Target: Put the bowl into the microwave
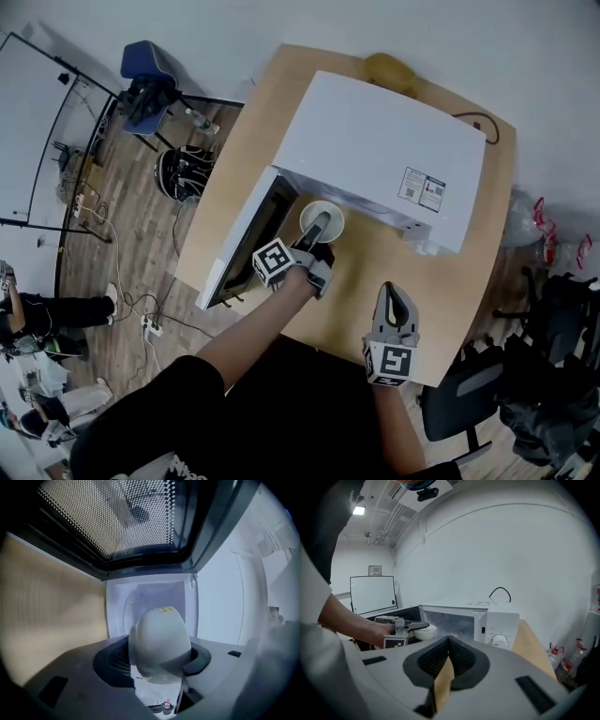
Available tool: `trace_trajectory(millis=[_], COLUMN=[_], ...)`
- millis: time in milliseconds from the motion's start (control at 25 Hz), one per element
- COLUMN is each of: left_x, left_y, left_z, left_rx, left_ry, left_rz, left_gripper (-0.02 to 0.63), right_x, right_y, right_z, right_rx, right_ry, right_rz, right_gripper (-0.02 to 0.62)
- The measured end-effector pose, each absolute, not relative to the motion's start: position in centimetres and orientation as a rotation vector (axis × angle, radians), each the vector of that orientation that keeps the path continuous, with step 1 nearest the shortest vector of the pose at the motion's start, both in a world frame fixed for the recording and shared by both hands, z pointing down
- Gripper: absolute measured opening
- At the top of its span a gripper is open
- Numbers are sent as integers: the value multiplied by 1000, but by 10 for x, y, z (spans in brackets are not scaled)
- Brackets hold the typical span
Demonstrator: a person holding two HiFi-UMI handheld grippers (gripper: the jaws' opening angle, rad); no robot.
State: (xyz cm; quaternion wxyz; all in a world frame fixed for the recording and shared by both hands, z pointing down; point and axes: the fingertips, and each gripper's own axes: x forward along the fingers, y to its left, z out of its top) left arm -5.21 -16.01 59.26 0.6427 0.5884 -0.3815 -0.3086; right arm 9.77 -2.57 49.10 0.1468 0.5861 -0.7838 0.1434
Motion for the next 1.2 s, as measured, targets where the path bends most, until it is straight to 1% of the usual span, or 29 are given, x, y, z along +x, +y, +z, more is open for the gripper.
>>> trace_trajectory(millis=[600,1000,1200], left_x=[-34,-24,-18], left_y=[-220,-235,-236], left_z=[635,645,650], left_rx=[1327,1304,1332], left_ry=[-899,-904,-927], left_rz=[-700,-715,-664], left_gripper=[229,229,229], right_x=[129,124,112], right_y=[-53,-59,-57], right_z=[506,510,514], right_rx=[1703,1687,1657], right_ry=[-2222,-2241,-2261], right_rz=[412,424,444], right_gripper=[60,60,60])
